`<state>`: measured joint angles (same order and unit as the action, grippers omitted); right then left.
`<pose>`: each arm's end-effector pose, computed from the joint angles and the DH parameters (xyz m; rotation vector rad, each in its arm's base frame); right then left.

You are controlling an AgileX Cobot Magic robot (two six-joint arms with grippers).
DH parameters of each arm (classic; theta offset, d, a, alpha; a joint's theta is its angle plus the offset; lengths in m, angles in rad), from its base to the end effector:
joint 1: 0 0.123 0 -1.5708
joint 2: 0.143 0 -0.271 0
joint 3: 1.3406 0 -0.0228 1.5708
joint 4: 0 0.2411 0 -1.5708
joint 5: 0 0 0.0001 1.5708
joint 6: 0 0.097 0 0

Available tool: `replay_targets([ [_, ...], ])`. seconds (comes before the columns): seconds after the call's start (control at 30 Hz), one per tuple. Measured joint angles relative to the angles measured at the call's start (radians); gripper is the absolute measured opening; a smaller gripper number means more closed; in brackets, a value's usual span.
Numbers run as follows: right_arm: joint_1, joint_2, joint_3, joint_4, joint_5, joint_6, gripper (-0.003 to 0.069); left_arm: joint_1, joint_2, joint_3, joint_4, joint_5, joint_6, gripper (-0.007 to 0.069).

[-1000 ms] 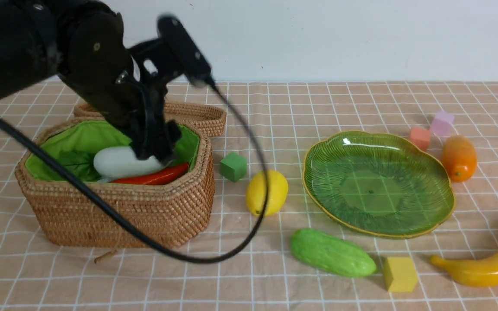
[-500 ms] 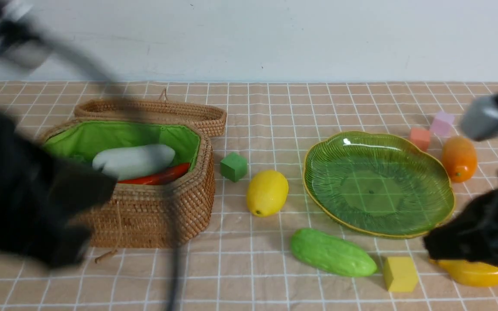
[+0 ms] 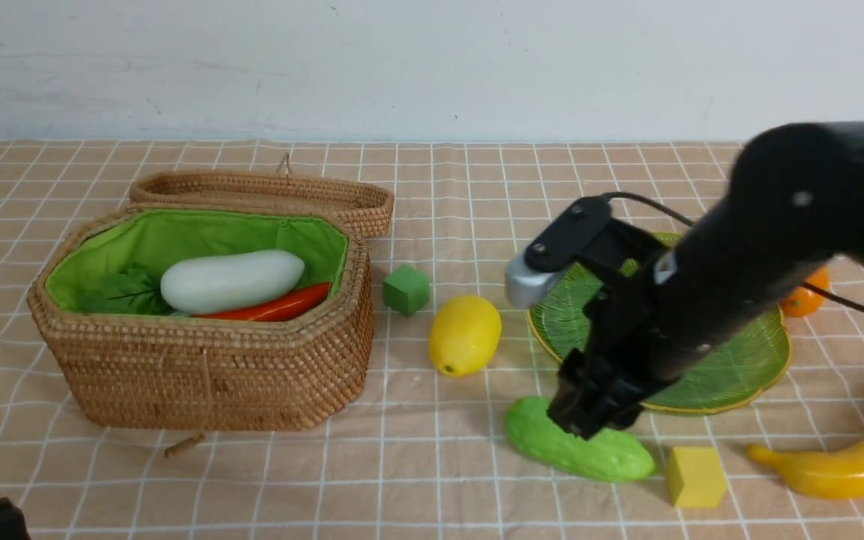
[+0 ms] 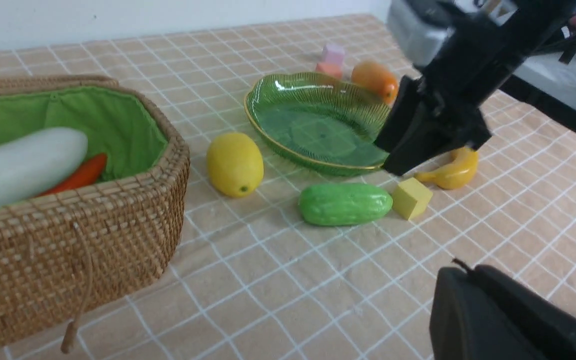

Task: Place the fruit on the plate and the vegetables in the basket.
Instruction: Take a chayote with your right arm and place it on the basket on the left.

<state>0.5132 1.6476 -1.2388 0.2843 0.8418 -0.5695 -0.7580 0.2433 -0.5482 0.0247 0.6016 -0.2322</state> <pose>0.2813 0.1818 0.2466 -1.2238 2.4201 0.3261 0.0430 -0.0388 0.3180 0.4842 1.7671 -0.6803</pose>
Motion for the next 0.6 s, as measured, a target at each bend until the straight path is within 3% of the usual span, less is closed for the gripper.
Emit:
replay_targets([
  [0.03, 0.000, 0.059, -0.027, -0.009, -0.016, -0.012, 0.0483, 0.000, 0.001, 0.001, 0.000, -0.006, 0.000, -0.0013],
  [0.2, 0.000, 0.193, -0.102, -0.036, -0.046, -0.111, 0.0581, 0.000, 0.006, 0.002, 0.000, -0.038, 0.000, -0.0013],
  [0.6, 0.000, 0.315, -0.135, -0.095, -0.032, -0.151, 0.0554, 0.000, 0.008, 0.002, -0.001, -0.042, 0.000, -0.0013],
])
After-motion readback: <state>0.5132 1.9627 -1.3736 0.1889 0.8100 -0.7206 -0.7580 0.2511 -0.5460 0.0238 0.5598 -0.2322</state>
